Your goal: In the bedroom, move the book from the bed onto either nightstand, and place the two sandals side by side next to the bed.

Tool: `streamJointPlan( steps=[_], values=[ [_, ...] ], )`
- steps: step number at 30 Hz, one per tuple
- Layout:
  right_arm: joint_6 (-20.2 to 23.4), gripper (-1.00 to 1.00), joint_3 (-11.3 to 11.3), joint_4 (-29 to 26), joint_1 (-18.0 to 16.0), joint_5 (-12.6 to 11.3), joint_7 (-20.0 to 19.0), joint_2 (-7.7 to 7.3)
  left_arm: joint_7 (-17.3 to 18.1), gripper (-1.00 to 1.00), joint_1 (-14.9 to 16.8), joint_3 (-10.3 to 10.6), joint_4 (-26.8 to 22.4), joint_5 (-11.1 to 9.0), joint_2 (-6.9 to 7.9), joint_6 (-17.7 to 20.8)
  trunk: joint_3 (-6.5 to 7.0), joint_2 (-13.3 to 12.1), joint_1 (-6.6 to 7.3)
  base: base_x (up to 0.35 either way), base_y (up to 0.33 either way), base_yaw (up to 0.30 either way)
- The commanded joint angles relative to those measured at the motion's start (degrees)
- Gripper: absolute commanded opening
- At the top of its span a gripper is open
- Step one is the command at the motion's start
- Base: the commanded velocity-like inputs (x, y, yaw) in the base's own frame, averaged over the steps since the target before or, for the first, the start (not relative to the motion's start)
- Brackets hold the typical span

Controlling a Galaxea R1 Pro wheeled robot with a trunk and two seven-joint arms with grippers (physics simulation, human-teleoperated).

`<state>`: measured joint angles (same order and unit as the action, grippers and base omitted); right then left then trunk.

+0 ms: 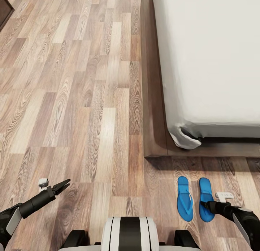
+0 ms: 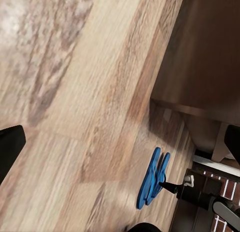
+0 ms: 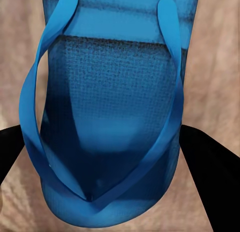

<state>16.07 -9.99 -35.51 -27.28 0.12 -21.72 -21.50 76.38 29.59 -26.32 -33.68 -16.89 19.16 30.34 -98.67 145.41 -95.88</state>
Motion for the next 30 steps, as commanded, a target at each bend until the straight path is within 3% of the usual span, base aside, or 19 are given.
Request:
streamJointPlan(
  steps=[1,26,27,30],
  values=[
    [0.4,-1.0,-0.3,-0.1,0.0,0.2,-0.3,0.05,0.2,1.0,0.0,0.0,0.0,-0.1,0.0,0.6,-0.03,0.0,0.0,0.0,0.0,0.0],
    [0.4,-1.0,-0.3,-0.1,0.0,0.2,-0.3,0.05,0.2,1.0,0.0,0.0,0.0,-0.1,0.0,0.6,0.41,0.0,0.05,0.0,0.0,0.0],
    [0.4,1.0,-0.3,-0.1,0.0,0.2,-0.3,0.05,0.2,1.0,0.0,0.0,0.0,-0.1,0.0,0.6,0.41,0.0,0.05,0.0,0.0,0.0],
    [0.4,1.0,-0.3,-0.1,0.0,0.2,-0.3,0.05,0.2,1.0,0.0,0.0,0.0,-0.1,0.0,0.6,0.41,0.0,0.05,0.0,0.0,0.0]
  ],
)
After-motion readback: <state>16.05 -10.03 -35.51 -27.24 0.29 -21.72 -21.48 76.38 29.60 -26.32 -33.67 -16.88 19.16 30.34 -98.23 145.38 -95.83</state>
